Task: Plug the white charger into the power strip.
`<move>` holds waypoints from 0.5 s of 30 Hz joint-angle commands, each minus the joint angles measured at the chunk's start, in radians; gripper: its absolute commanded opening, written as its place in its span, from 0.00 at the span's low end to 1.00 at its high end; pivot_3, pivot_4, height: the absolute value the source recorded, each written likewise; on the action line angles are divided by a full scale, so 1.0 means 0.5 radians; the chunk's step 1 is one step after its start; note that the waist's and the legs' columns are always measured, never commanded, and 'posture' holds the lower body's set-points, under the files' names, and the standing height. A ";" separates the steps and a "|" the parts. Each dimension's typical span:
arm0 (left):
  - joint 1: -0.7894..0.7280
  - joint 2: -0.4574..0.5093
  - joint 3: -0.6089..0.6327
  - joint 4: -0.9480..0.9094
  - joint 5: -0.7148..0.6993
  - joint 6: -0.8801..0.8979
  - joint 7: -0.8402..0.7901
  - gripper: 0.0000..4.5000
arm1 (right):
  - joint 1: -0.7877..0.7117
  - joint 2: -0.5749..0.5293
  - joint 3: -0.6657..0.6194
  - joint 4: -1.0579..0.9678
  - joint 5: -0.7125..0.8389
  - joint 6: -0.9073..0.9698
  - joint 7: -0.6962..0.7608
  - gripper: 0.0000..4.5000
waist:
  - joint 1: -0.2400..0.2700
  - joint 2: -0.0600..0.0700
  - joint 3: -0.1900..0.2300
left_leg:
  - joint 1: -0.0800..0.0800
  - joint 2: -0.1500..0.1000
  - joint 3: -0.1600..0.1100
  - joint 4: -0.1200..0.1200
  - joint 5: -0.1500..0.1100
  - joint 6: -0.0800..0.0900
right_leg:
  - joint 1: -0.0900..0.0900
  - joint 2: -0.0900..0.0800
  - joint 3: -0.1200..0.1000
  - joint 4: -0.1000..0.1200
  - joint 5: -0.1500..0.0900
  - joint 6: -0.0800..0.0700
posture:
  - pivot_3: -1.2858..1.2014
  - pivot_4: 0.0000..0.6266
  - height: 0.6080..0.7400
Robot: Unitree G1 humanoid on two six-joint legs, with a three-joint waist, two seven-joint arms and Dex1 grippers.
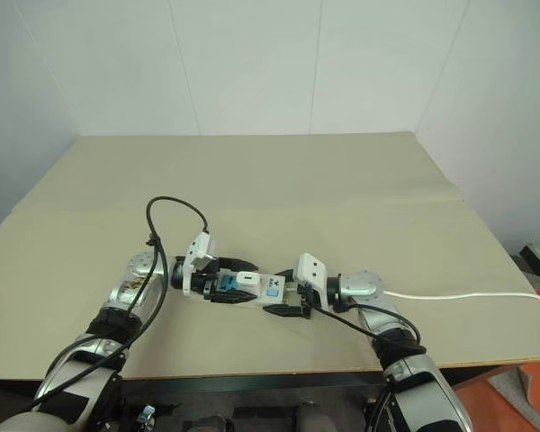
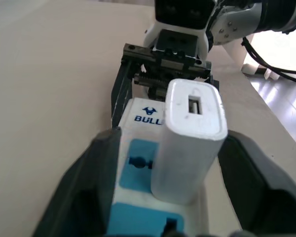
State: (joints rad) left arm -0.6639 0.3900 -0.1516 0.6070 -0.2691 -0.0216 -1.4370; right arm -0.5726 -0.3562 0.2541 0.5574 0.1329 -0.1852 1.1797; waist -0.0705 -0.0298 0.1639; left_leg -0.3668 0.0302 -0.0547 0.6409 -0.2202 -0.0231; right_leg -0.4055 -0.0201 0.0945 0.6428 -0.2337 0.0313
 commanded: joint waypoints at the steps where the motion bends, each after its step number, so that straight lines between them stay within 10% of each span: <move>1: -0.012 -0.029 0.048 0.035 -0.033 0.013 0.003 1.00 | 0.012 -0.003 0.015 0.012 -0.054 0.016 -0.012 0.76 | 0.000 0.000 0.000 | 0.000 0.000 0.000 0.000 0.000 0.000 | 0.000 0.000 0.000 0.000 0.000 0.000 | 0.52 0.24 1.00; 11: -0.059 0.069 0.143 -0.116 -0.100 0.103 -0.088 1.00 | 0.004 -0.006 -0.008 -0.034 -0.007 0.065 0.018 0.76 | -0.005 0.000 0.003 | -0.002 0.000 0.000 0.000 0.000 0.000 | -0.003 0.000 0.000 0.000 0.000 0.000 | 0.52 0.24 1.00; 12: -0.063 0.093 0.157 -0.141 -0.110 0.101 -0.102 1.00 | 0.003 -0.012 -0.012 -0.050 0.001 0.076 0.029 0.92 | -0.005 -0.001 0.005 | -0.004 0.000 0.000 0.000 0.000 0.000 | -0.005 0.000 0.000 0.000 0.000 0.000 | 0.52 0.24 1.00; 15: -0.057 0.171 0.196 -0.245 -0.151 0.106 -0.135 1.00 | 0.016 -0.034 -0.037 -0.111 -0.002 0.055 -0.003 0.99 | -0.002 -0.001 0.007 | -0.012 0.000 0.000 0.000 0.000 0.000 | -0.014 0.000 0.000 0.000 0.000 0.000 | 0.52 0.24 1.00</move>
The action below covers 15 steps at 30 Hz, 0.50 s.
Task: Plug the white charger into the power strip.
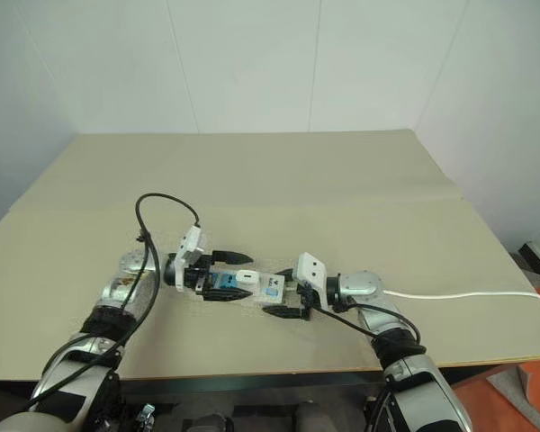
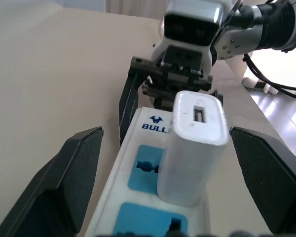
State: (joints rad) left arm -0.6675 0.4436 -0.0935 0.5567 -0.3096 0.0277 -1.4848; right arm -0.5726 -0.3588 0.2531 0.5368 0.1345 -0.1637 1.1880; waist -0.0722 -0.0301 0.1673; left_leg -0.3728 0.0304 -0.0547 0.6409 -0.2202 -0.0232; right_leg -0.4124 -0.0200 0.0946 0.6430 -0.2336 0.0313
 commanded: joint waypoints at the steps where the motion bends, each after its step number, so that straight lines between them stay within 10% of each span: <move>1: -0.045 0.087 0.092 -0.174 -0.085 0.010 -0.047 1.00 | 0.019 -0.038 -0.047 -0.091 -0.002 0.009 -0.030 0.99 | 0.003 0.000 0.000 | -0.004 0.000 0.000 0.000 0.000 0.000 | -0.004 0.000 0.000 0.000 0.000 0.000 | 0.52 0.24 1.00; 15: 0.182 0.541 0.374 -0.556 -0.278 0.098 -0.122 1.00 | 0.298 -0.563 -0.442 -0.835 0.329 0.297 0.039 0.99 | 0.004 -0.001 0.022 | -0.025 -0.001 0.001 0.003 0.000 0.000 | -0.025 -0.002 0.000 0.002 0.001 0.001 | 0.52 0.24 1.00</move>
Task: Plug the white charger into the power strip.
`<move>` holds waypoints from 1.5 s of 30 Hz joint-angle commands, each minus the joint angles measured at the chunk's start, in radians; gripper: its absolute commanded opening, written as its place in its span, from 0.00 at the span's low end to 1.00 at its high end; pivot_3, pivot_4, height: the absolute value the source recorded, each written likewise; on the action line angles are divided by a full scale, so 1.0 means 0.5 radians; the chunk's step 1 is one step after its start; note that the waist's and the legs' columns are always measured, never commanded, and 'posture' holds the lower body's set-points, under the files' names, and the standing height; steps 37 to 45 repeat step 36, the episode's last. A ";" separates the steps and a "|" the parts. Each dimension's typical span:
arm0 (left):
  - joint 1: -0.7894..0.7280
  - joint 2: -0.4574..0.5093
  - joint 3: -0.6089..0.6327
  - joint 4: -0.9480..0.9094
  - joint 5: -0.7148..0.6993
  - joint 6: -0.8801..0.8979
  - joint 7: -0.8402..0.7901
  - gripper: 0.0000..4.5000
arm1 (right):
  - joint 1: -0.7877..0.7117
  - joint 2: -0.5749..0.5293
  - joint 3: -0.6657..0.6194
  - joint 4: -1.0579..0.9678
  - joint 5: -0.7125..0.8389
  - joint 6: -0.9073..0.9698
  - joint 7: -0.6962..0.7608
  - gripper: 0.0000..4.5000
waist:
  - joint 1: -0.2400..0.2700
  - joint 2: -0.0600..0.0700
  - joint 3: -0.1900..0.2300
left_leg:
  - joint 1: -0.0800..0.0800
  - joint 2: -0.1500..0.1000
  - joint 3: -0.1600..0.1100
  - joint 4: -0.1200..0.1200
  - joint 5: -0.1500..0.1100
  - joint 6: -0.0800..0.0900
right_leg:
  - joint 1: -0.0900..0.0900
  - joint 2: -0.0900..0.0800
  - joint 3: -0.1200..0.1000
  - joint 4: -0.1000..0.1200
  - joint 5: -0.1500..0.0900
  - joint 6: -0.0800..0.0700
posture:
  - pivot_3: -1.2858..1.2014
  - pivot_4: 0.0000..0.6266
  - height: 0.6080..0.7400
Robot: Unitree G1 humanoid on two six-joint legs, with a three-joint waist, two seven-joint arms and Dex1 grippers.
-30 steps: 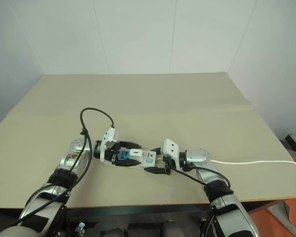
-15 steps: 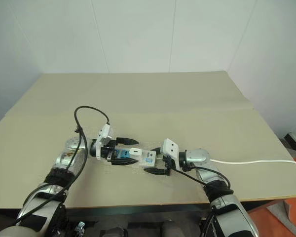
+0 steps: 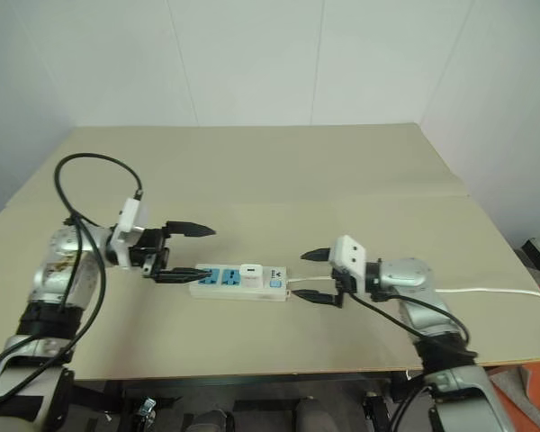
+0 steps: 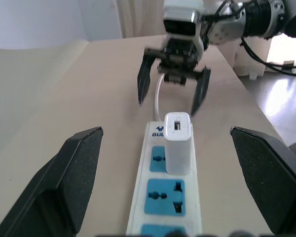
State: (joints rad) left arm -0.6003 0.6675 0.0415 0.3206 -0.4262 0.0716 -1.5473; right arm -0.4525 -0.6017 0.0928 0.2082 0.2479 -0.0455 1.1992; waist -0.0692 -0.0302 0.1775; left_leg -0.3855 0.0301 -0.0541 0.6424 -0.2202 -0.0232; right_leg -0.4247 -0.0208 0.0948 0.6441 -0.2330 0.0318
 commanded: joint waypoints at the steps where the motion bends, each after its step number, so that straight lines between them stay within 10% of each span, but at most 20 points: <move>1: 0.080 0.134 0.132 -0.103 -0.057 0.020 0.012 1.00 | 0.096 -0.116 -0.156 -0.227 0.125 0.081 0.011 0.99 | -0.001 -0.001 0.004 | 0.001 0.000 0.000 0.000 0.000 0.000 | 0.000 0.000 0.000 0.000 0.000 0.000 | 0.52 0.24 1.00; 12: 0.764 0.630 0.559 -0.578 -0.237 0.308 0.029 1.00 | 0.701 -0.385 -0.651 -0.743 0.404 0.331 -0.125 0.99 | -0.001 -0.002 0.020 | -0.002 0.002 0.003 0.000 -0.001 -0.001 | -0.002 -0.001 0.001 -0.002 -0.001 0.000 | 0.52 0.24 1.00; 21: 1.323 0.646 0.859 -0.970 -0.300 0.369 0.161 1.00 | 0.944 -0.455 -0.837 -0.955 0.557 0.514 -0.162 0.99 | 0.008 -0.002 0.022 | 0.001 0.004 0.005 0.000 -0.001 -0.001 | -0.001 -0.001 0.001 0.000 -0.003 -0.003 | 0.52 0.24 1.00; 45: 1.222 0.623 0.723 -0.992 -0.293 0.445 0.337 1.00 | 0.915 -0.477 -0.834 -0.951 0.519 0.527 -0.219 0.99 | 0.007 -0.002 0.022 | 0.002 0.003 0.006 0.000 -0.001 -0.001 | -0.001 -0.001 0.001 -0.001 -0.002 -0.002 | 0.52 0.24 1.00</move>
